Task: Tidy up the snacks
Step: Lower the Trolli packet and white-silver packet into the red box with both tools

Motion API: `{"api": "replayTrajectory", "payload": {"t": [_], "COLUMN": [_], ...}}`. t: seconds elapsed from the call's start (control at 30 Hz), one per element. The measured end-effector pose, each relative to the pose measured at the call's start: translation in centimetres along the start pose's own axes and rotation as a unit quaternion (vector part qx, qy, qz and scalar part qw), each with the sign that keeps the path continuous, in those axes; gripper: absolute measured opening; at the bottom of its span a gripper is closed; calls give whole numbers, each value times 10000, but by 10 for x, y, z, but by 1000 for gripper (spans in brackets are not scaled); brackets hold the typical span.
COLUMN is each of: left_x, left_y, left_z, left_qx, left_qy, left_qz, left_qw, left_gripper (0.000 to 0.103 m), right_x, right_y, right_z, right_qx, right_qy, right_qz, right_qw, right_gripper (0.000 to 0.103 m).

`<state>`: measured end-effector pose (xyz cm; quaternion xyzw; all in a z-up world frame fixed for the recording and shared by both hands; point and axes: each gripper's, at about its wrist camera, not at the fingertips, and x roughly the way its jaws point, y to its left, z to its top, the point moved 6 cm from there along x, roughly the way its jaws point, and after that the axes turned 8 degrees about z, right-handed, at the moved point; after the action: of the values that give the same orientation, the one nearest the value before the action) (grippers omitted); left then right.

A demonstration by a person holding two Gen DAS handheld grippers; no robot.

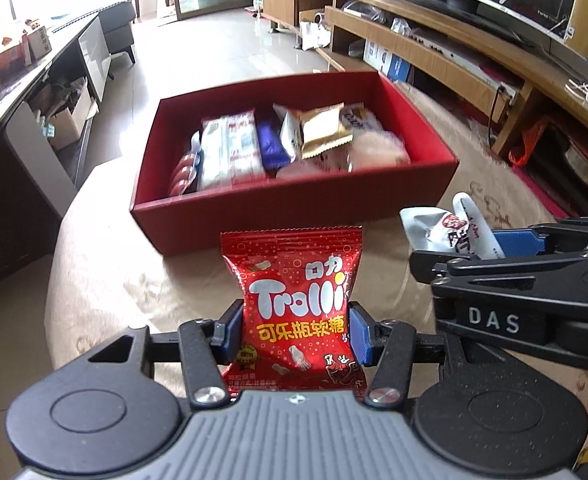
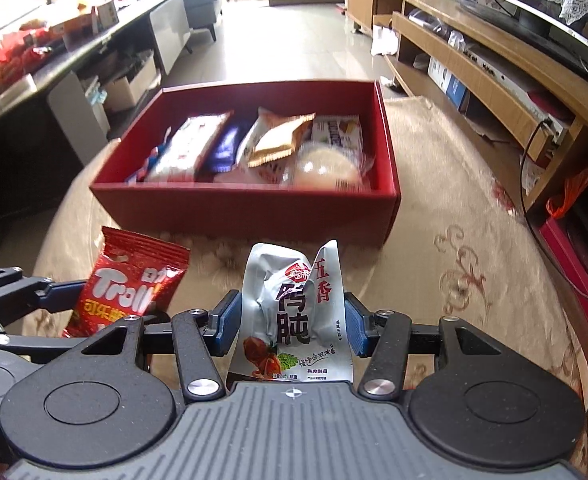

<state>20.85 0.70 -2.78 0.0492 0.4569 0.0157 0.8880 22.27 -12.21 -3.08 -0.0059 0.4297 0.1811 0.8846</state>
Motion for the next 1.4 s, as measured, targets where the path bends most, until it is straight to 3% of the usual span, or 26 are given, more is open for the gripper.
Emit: {"api": "replayTrajectory", "payload": {"t": [0.9, 1.4], "left_x": [17, 52], "left_y": [-7, 2], "left_z": [81, 118], "left_qx": [-183, -374], "left_qy": [-371, -481], "left_qz": [123, 409], "left_qw": [9991, 9973], "left_gripper": [48, 48], "right_x": [5, 38], "right_y": [-15, -18], "right_z": [71, 110], "right_qx": [179, 69], "right_qy": [-562, -628], "right_qz": [179, 235], "right_qw": [9981, 9977], "right_gripper": [61, 61]}}
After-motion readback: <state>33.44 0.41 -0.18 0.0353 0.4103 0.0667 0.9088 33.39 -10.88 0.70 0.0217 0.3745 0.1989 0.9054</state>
